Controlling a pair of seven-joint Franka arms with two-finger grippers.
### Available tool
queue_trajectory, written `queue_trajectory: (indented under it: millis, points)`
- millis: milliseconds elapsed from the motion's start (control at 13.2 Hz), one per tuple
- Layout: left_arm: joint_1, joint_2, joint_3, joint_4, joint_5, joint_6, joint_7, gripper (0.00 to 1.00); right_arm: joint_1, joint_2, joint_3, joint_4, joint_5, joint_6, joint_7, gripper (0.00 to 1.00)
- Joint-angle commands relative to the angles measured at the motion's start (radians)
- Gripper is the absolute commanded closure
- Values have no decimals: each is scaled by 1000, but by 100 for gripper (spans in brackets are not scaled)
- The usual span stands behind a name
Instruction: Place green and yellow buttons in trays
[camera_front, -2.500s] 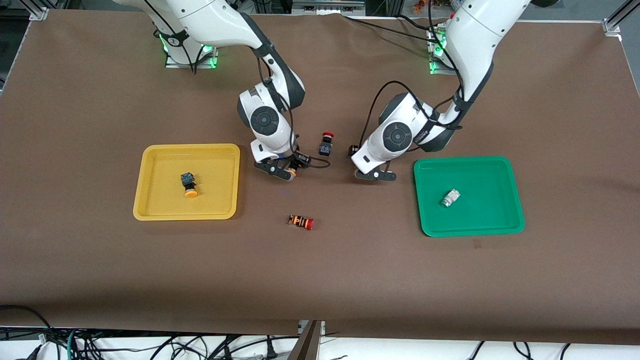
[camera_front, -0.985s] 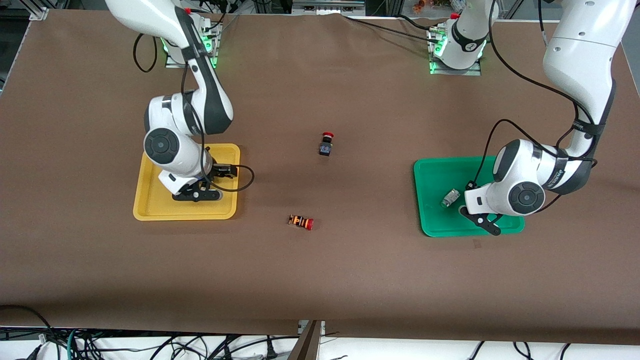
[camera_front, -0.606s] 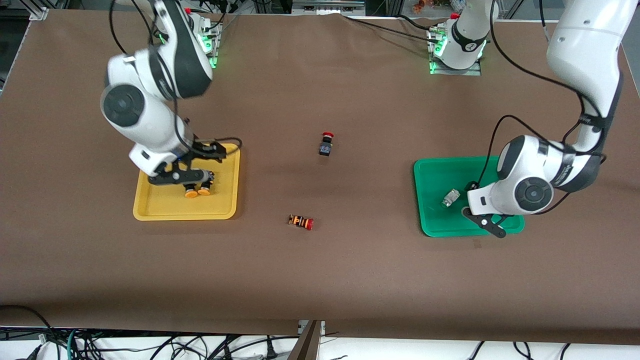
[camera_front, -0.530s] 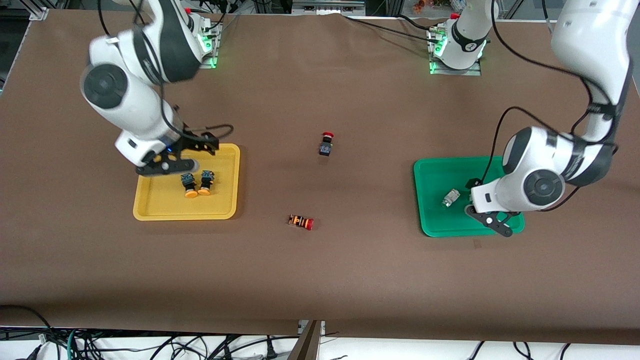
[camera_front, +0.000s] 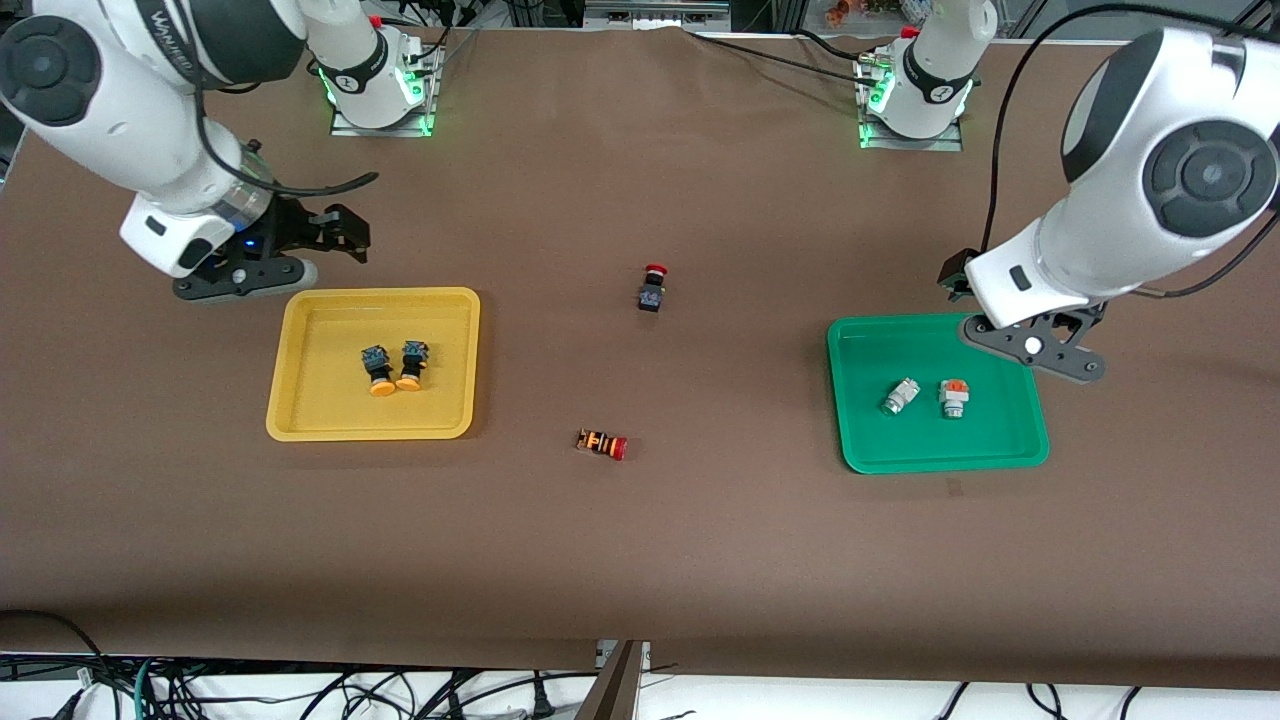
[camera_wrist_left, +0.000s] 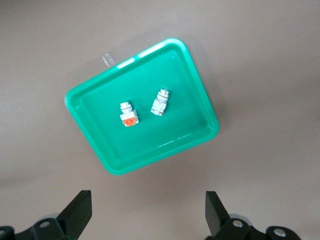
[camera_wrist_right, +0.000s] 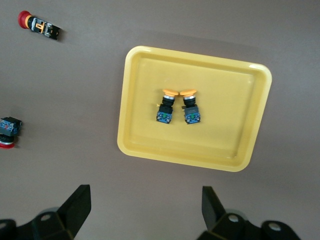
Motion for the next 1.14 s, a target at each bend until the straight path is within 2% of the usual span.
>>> queue_trajectory:
  millis: [0,76,152,227,303,530,1061]
  points:
    - [-187,-120,321,-28,-130,4,-47,0,-210,-38,179,14,-16,-63,-50,2]
    - [-192,-177,392,-96,-194,39,-45,0,-277,-38,239,43,-16,-83,-51,1]
    - [-192,-257,432,-228,-227,110,-42,0,-346,-38,296,52,-16,-93,-56,1]
    - [-180,-323,438,-335,-227,191,-39,0,-379,-38,328,54,-19,-94,-58,1]
    - [-166,-355,439,-388,-226,219,-34,0,-379,-40,327,64,-28,-94,-58,1]
    - [-164,-350,437,-384,-226,216,-36,0,-376,-23,333,139,-61,-100,-58,1]
    - [-164,-348,429,-373,-224,211,-36,0,-379,-3,330,175,-68,-99,-45,1]
